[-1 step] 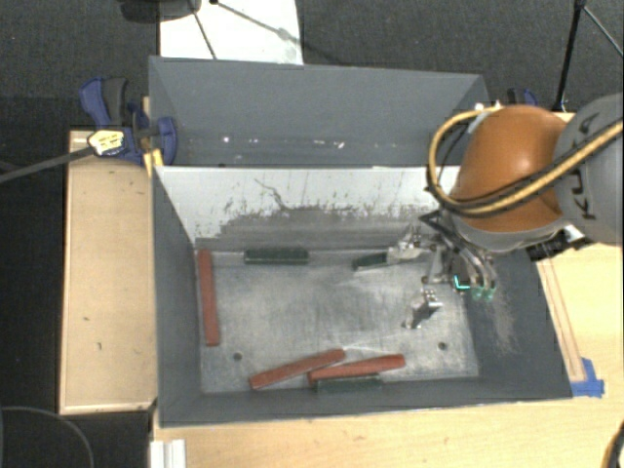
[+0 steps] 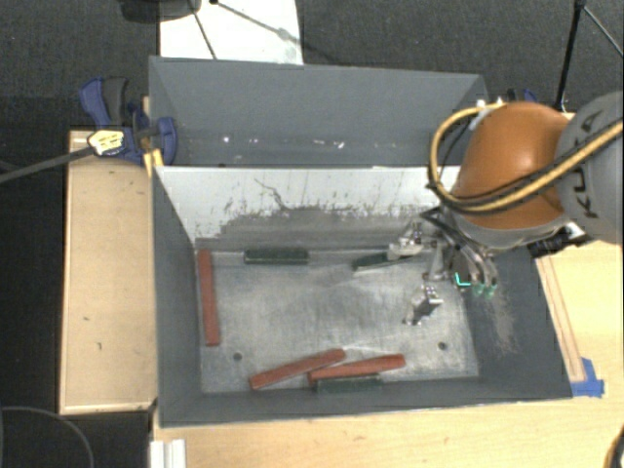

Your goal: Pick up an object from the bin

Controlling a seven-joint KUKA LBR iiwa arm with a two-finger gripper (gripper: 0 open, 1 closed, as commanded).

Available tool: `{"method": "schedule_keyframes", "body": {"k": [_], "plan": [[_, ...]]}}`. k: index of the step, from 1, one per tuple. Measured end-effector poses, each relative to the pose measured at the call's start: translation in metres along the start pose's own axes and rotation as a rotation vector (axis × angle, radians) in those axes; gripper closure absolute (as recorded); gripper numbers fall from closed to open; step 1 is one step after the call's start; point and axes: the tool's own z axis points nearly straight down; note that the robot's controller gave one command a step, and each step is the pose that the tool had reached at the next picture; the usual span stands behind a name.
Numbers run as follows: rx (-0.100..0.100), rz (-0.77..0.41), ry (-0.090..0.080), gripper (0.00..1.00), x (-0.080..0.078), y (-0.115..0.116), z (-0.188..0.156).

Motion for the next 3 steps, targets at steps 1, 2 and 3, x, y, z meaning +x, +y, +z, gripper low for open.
{"method": "schedule_keyframes", "body": {"k": [1,2,3], "plan": [[0.001,-0.118,-0.004,0.00,0.022,0.010,0.012],[0.000,-0.201,0.001,0.00,0.035,0.029,0.038],[-0.001,-0.076,0.018,1.00,0.053,0.038,0.102]]}}
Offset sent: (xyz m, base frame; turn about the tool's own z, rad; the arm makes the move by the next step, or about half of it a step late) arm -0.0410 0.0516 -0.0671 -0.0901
